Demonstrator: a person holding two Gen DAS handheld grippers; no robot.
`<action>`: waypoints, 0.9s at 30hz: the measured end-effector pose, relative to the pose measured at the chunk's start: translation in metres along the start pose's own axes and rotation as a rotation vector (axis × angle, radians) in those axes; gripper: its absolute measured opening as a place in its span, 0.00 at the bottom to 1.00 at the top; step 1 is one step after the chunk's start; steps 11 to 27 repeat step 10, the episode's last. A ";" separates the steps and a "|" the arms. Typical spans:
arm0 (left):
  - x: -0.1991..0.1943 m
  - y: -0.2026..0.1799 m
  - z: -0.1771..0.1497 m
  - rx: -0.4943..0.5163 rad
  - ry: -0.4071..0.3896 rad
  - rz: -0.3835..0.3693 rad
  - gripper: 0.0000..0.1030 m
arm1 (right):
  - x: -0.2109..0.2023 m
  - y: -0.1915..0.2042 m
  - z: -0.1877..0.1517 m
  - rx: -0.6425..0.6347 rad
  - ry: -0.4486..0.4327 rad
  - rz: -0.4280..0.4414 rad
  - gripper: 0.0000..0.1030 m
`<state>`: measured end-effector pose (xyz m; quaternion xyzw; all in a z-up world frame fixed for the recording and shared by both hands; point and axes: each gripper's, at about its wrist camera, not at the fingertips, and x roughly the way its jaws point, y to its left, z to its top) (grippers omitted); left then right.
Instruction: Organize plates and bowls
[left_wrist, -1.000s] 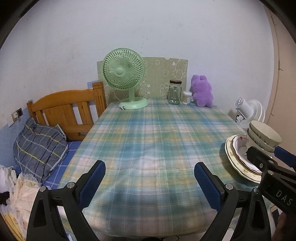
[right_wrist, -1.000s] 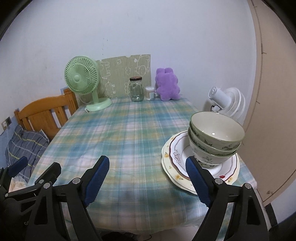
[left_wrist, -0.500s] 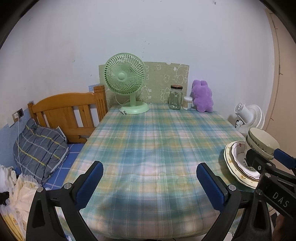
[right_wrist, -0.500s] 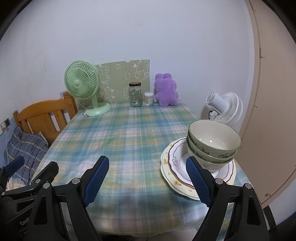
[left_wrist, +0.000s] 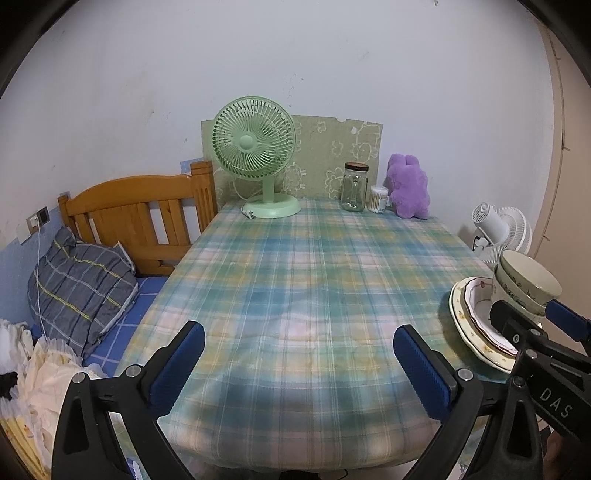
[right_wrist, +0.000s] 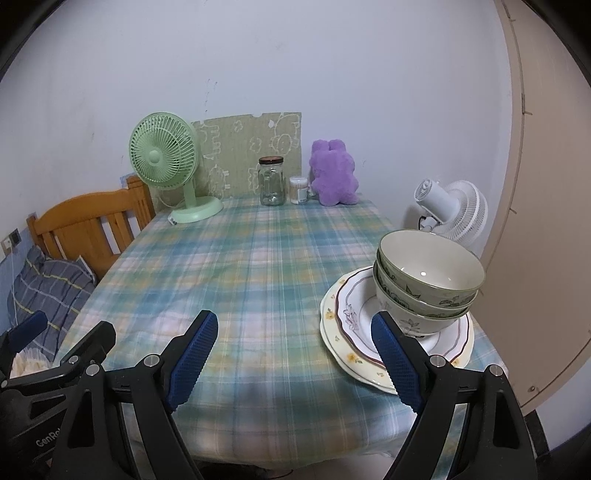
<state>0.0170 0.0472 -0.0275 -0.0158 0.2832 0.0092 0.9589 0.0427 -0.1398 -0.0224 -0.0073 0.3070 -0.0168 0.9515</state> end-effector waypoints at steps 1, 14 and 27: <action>0.000 0.000 0.000 0.001 0.002 -0.001 1.00 | 0.000 0.000 0.000 0.001 0.001 -0.001 0.85; -0.001 -0.001 0.003 0.000 0.003 -0.010 1.00 | 0.001 0.000 0.000 0.002 0.007 -0.001 0.85; -0.001 -0.001 0.003 0.000 0.003 -0.010 1.00 | 0.001 0.000 0.000 0.002 0.007 -0.001 0.85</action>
